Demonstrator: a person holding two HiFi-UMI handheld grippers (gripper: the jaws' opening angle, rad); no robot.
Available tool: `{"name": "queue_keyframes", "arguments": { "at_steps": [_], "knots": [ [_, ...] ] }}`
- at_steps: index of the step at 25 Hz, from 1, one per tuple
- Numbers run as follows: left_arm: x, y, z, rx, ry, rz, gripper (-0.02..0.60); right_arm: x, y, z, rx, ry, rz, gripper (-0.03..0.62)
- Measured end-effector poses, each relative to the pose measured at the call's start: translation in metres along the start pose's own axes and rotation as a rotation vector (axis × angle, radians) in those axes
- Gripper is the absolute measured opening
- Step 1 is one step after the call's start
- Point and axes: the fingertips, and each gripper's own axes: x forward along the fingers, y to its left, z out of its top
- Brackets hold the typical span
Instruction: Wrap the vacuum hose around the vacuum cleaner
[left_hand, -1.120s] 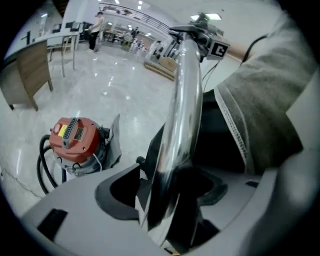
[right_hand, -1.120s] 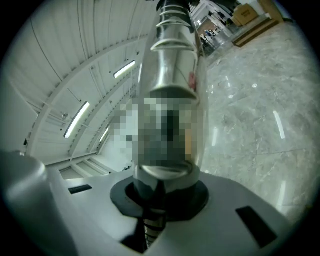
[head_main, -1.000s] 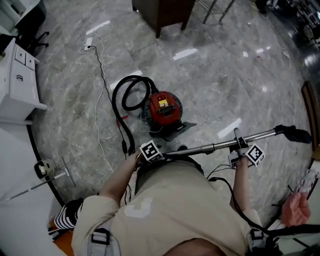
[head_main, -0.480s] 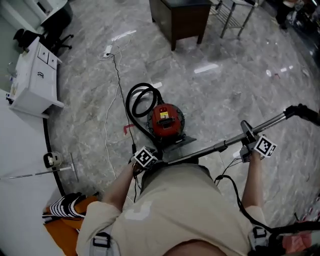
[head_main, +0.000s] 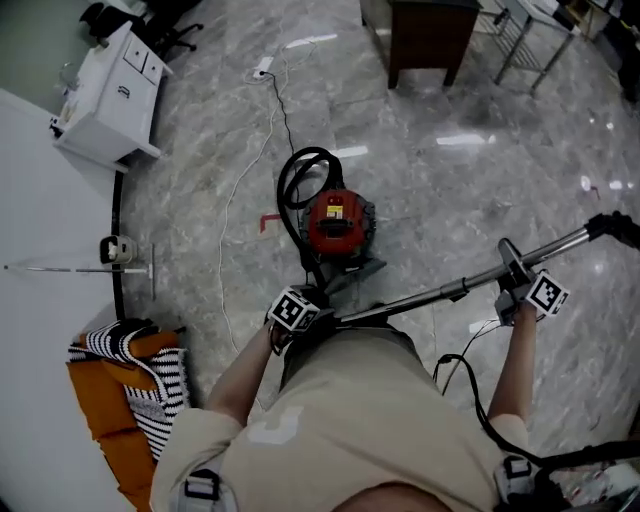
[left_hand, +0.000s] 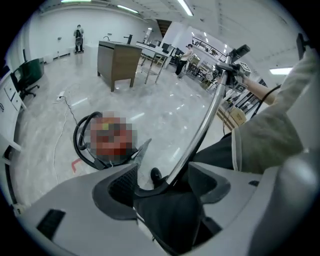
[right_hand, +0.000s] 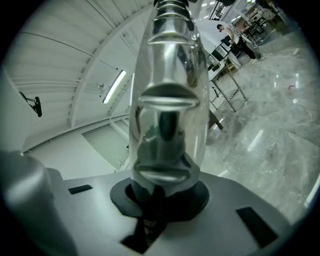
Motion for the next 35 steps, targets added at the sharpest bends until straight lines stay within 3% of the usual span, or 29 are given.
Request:
{"name": "queue_keyframes", "arguments": {
  "at_steps": [5,9,11,16,19,23,26,30,35],
  "knots": [
    [0.008,-0.051,0.005,0.023,-0.039,-0.042,0.322,0.009,0.032,0.029,-0.086,0.062,0.113,0.048],
    [0.031,-0.066,-0.012,0.087,0.027,-0.036,0.322,0.015,0.078,0.047,-0.193,0.132,0.175,0.048],
    [0.034,-0.059,-0.034,0.039,0.066,-0.051,0.322,0.013,0.105,0.049,-0.242,0.16,0.198,0.048],
    [0.033,-0.024,-0.039,-0.16,-0.042,-0.121,0.322,-0.002,0.149,0.066,-0.332,0.207,0.212,0.048],
    [0.032,0.004,-0.053,-0.215,-0.028,-0.122,0.322,-0.009,0.167,0.077,-0.358,0.235,0.183,0.049],
    [0.03,0.033,-0.091,-0.13,0.071,-0.093,0.322,-0.002,0.192,0.076,-0.376,0.25,0.136,0.051],
    [0.029,0.041,-0.11,-0.134,0.095,-0.119,0.322,0.021,0.209,0.069,-0.404,0.257,0.124,0.051],
    [0.036,0.036,-0.106,-0.112,0.094,-0.139,0.322,0.058,0.2,0.062,-0.345,0.276,0.102,0.051],
    [0.032,0.026,-0.088,-0.035,0.075,-0.138,0.322,0.104,0.18,0.007,-0.234,0.369,0.125,0.051]
  ]
}}
